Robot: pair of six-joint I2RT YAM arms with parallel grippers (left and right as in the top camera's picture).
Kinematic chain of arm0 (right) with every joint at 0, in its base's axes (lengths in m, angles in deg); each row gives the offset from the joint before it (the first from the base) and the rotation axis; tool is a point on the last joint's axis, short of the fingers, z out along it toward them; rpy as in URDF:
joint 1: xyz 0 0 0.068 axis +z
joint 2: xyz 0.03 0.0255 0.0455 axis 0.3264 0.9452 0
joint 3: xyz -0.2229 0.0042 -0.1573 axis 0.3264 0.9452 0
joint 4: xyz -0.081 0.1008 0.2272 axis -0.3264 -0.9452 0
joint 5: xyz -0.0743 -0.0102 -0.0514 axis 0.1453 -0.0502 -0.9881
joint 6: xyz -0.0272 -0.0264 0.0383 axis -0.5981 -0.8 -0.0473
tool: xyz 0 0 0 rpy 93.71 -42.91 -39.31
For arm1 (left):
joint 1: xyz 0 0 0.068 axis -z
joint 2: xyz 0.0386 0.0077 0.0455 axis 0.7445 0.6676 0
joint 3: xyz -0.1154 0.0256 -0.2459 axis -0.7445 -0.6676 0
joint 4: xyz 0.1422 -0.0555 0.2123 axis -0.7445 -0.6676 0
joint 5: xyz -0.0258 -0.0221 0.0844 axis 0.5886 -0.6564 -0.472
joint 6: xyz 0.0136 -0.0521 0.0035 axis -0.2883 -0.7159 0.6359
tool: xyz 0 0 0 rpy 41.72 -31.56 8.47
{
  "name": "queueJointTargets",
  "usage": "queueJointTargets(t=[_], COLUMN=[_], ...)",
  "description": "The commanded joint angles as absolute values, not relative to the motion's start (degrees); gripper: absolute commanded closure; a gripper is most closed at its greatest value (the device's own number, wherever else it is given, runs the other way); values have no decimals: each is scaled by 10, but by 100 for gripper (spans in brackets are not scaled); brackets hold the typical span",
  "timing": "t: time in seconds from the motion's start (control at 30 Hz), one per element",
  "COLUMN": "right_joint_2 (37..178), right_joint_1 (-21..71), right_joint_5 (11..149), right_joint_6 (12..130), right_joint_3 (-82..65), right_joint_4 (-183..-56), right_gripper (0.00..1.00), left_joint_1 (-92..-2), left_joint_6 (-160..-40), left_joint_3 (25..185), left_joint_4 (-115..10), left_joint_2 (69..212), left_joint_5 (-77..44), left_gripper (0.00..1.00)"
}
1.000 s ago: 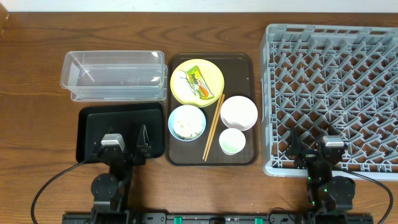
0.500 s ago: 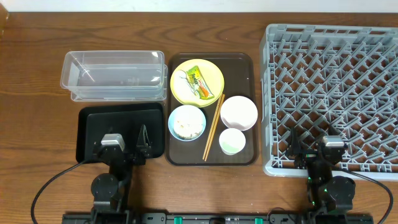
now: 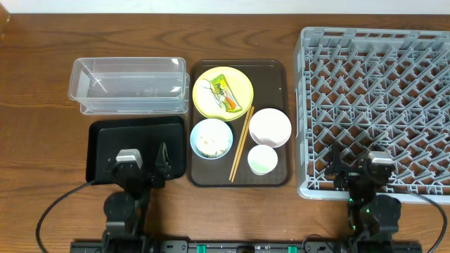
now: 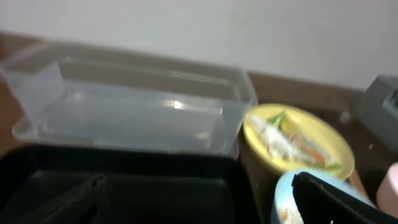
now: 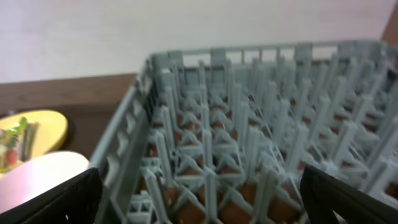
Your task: Sort waste into correct bins and load items into the dishwasher rack
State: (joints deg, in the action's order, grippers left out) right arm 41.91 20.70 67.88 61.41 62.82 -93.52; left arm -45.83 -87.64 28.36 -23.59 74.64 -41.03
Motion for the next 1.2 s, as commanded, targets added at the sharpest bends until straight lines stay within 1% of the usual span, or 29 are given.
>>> queueJointTargets(t=[0.0, 0.2, 0.3, 0.47, 0.57, 0.7, 0.83, 0.97, 1.17], right_joint_2=[467, 618, 695, 826, 885, 936, 944, 943, 943], right_joint_1=[212, 212, 212, 212, 211, 211, 211, 211, 211], right_joint_5=[646, 644, 646, 650, 650, 654, 664, 663, 663], right_joint_6=[631, 631, 631, 631, 625, 621, 623, 622, 623], right_joint_3=[571, 440, 378, 265, 206, 159, 152, 152, 152], right_joint_4=[-945, -1001, -1043, -1158, -1215, -1254, -1259, -1250, -1248], right_gripper=[1, 1, 1, 1, 1, 1, 1, 1, 1], left_joint_1=[-461, -461, -461, -461, -461, -461, -461, -448, -389], left_joint_6=[-873, -883, -886, -886, -886, -886, -904, -928, -932], left_joint_3=[344, 497, 594, 765, 837, 858, 859, 895, 990], left_joint_4=[-255, -341, -425, -600, -665, -671, -610, -588, -581], left_joint_2=[812, 1010, 1109, 1269, 1334, 1370, 1384, 1419, 1513], left_joint_5=[-415, -415, -410, -395, -394, -335, -267, -270, -344], left_gripper=[5, 5, 4, 5, 5, 5, 5, 8, 8])
